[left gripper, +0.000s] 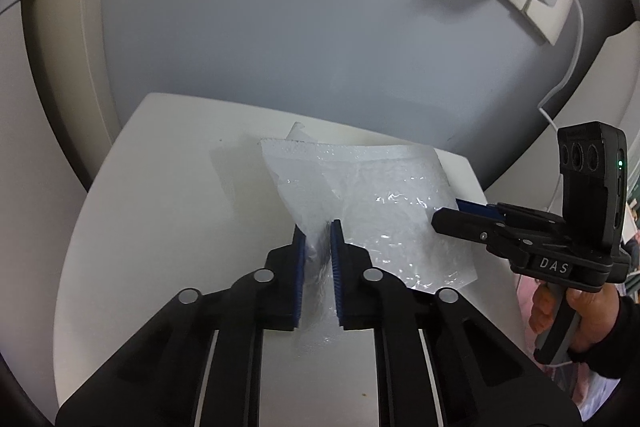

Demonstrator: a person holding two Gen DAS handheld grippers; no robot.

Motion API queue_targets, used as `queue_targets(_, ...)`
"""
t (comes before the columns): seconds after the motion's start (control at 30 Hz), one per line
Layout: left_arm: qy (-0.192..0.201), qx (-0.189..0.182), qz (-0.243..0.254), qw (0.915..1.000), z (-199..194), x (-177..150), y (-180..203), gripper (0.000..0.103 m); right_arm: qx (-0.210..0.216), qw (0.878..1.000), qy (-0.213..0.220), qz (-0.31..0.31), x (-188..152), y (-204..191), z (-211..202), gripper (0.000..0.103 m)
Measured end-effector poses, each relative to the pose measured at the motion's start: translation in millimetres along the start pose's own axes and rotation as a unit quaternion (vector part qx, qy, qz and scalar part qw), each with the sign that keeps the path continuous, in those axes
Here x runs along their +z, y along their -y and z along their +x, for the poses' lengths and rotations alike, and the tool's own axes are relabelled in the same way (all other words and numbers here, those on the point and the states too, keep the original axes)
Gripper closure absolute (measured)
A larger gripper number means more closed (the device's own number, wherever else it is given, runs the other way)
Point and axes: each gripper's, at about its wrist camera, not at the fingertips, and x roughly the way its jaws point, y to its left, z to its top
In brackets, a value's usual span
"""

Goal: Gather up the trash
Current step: 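Close the left tool on the plastic sheet edge while the right tool closes on it too, then lift the plastic sheet with both tools and carry it over the bin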

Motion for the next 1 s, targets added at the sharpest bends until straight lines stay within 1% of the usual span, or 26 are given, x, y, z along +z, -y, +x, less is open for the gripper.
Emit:
queue_targets(0.13, 0.012, 0.000, -0.002, 0.9999, -20, 4, 4, 0.094, -0.002, 1.000, 0.015, -0.014, 2, -6, -15, 0.077)
queue_targets(0.43, 0.037, 0.010, 0.004, 0.9992, -75, 3, 24, 0.094, 0.012, 0.998, 0.043, -0.036, -2, -26, -61, 0.077)
queue_targets(0.47, 0.040, 0.013, 0.006, 0.9991, -73, 0, 35, 0.094, 0.015, 0.998, 0.046, -0.038, -4, -28, -67, 0.077)
queue_targets(0.57, 0.047, 0.020, 0.007, 0.9986, -90, -7, 46, 0.094, 0.022, 0.997, 0.052, -0.045, -9, -35, -81, 0.077)
queue_targets(0.7, 0.064, 0.031, 0.011, 0.9974, -121, -18, 62, 0.094, 0.031, 0.996, 0.059, -0.057, -19, -47, -100, 0.077)
queue_targets(0.73, 0.067, 0.034, 0.012, 0.9971, -128, -19, 66, 0.094, 0.035, 0.996, 0.061, -0.061, -25, -44, -109, 0.077)
queue_targets(0.87, 0.079, 0.047, 0.012, 0.9957, -158, -29, 76, 0.094, 0.048, 0.994, 0.070, -0.075, -36, -61, -131, 0.077)
queue_targets(1.0, 0.091, 0.068, 0.008, 0.9935, -189, -42, 82, 0.094, 0.063, 0.991, 0.074, -0.089, -47, -82, -142, 0.077)
